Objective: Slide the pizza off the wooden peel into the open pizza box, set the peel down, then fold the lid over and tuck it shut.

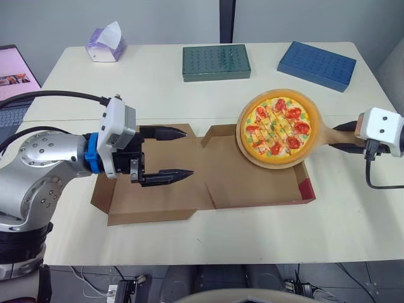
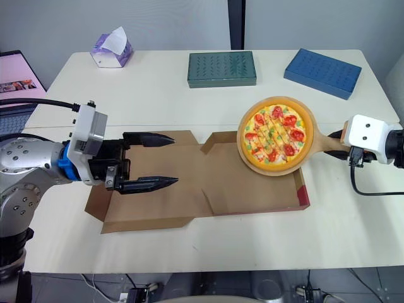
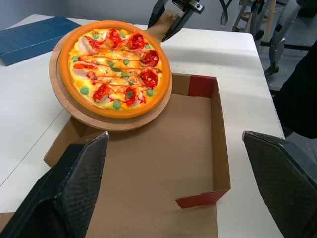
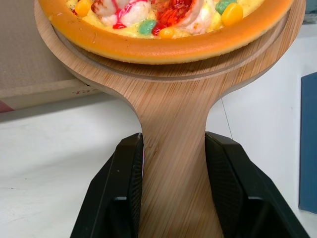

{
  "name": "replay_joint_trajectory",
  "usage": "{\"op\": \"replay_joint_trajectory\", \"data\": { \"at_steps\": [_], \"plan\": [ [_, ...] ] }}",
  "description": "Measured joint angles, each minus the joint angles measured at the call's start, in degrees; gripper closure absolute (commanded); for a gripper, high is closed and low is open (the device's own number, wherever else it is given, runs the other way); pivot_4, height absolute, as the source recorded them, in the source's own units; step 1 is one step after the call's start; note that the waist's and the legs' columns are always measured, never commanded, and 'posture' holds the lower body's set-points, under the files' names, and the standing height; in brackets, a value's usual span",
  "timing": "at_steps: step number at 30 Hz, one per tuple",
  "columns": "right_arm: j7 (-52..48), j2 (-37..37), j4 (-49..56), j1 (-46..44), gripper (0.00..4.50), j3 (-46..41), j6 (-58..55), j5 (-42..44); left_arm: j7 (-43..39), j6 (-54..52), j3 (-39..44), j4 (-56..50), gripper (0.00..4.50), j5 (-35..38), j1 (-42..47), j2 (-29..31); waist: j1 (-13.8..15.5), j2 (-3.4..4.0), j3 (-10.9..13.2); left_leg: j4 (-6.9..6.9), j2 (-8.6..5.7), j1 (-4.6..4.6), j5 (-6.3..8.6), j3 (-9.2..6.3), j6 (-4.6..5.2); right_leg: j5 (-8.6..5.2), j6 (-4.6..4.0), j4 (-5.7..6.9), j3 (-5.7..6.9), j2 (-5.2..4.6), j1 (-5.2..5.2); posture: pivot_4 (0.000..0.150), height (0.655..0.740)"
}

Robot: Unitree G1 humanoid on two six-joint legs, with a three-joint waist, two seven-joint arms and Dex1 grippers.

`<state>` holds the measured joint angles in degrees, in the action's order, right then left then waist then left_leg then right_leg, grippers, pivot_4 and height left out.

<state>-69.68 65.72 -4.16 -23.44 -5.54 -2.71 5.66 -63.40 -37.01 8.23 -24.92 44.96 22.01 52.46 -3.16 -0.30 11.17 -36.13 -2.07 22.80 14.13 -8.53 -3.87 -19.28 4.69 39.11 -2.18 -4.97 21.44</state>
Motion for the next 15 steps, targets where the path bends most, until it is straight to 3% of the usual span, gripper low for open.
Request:
{"op": "replay_joint_trajectory", "data": {
  "at_steps": [15],
  "plan": [
    [1.0, 0.1, -0.7, -0.6, 2.92, -0.1, 3.6, 0.0, 0.0, 0.0, -0.1, 0.1, 0.00, -0.1, 0.7, -0.7, 0.0, 0.00, 0.0, -0.02, 0.00, 0.00, -0.01, 0.01, -0.02, 0.00, 0.00, 0.01, -0.01, 0.00, 0.00, 0.150, 0.7400]
  ]
}}
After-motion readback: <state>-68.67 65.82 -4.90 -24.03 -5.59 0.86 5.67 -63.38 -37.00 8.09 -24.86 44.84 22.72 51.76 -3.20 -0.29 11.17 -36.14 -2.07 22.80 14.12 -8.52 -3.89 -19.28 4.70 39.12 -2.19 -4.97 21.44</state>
